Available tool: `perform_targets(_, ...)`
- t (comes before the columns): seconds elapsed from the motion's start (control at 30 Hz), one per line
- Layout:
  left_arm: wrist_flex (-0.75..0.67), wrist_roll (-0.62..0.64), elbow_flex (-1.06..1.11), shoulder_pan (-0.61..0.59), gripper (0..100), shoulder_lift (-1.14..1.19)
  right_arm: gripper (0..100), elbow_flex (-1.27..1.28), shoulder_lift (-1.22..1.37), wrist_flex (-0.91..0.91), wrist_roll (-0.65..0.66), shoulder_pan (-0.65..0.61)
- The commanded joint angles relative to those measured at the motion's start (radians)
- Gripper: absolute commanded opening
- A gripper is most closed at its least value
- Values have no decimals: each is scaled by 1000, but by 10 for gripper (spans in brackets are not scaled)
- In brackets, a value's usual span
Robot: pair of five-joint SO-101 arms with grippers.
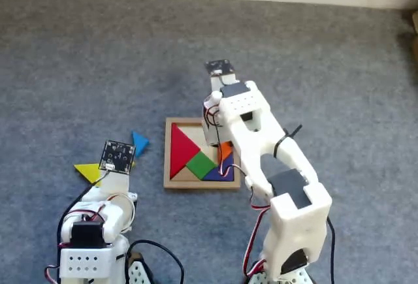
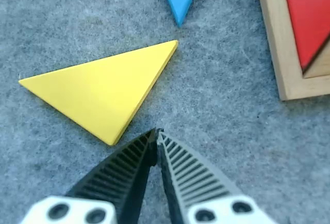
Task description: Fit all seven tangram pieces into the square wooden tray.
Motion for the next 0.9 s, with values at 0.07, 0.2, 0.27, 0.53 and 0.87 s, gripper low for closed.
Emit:
perform_targets(0.07, 11, -12, 22, -13, 8, -35, 105, -65, -25, -21, 12, 30)
perform_targets(0.2, 11, -12, 22, -13, 8, -35, 109, -68, -33, -21, 9, 31)
perform_targets(0.27, 11, -12, 22, -13, 8, -35, 110, -70, -33, -21, 9, 33)
perform_targets(0.53, 11, -12, 22, -13, 8, -35, 183, -71, -35, 21, 9, 33)
perform_targets(0.87, 11, -12, 22, -13, 8, -35, 268, -219, -35, 243, 9, 27)
